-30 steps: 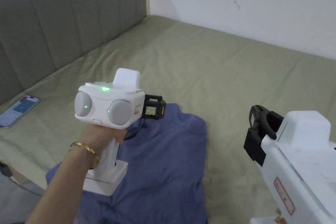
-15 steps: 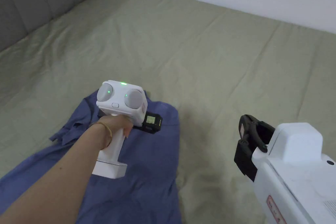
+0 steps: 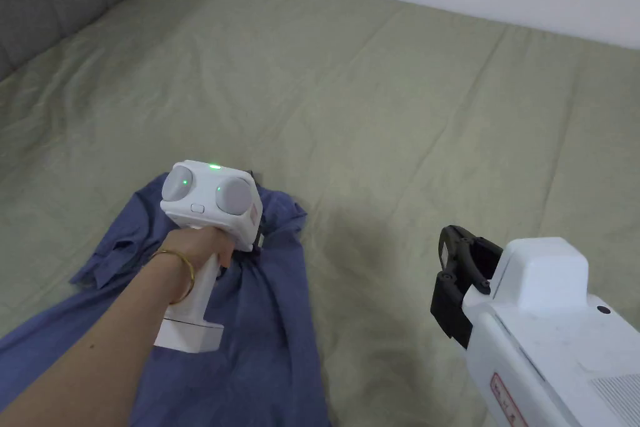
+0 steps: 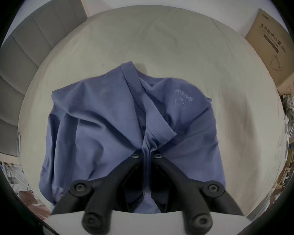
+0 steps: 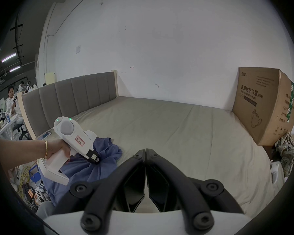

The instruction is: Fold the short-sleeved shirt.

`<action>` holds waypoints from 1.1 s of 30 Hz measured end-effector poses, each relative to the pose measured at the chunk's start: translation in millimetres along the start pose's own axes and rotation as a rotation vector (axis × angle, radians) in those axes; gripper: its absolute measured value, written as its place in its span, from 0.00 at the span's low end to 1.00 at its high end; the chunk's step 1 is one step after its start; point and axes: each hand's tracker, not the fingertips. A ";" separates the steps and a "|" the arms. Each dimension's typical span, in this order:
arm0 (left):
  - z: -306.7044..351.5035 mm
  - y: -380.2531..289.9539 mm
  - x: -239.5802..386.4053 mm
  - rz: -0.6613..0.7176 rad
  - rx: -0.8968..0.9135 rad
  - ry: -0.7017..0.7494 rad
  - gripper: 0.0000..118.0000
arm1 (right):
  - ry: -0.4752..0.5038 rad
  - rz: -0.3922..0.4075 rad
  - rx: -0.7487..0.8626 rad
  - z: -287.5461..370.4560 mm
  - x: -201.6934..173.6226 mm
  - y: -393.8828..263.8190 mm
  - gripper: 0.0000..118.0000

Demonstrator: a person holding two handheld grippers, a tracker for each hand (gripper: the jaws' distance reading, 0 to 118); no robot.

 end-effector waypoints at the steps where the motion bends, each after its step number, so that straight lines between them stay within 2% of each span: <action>1: 2.7 -2.4 -1.4 0.040 0.016 0.000 0.02 | 0.001 -0.003 -0.002 2.5 -0.8 -0.4 0.00; 5: 23.2 -29.7 -3.0 0.096 0.181 0.035 0.02 | -0.012 0.041 0.007 14.0 -7.0 0.6 0.00; 11: 84.0 -59.1 -21.3 0.246 0.362 -0.039 0.02 | -0.035 0.024 0.051 45.5 -10.6 3.3 0.00; 14: 125.1 -73.5 -26.0 0.267 0.462 -0.077 0.02 | -0.047 0.018 0.073 66.4 -12.7 1.5 0.00; 19: 199.9 -84.6 -25.3 0.219 0.627 -0.061 0.02 | -0.066 0.025 0.116 104.2 -15.2 1.8 0.00; 23: 270.5 -92.5 -24.3 0.233 0.751 -0.151 0.02 | -0.095 0.049 0.170 135.9 -16.4 2.6 0.00; 26: 326.9 -95.6 -12.4 0.188 0.858 -0.160 0.02 | -0.128 0.022 0.205 157.6 -13.5 0.8 0.00; 33: 457.2 -74.3 23.9 0.130 1.042 -0.397 0.02 | -0.215 0.002 0.270 203.6 2.0 -3.0 0.00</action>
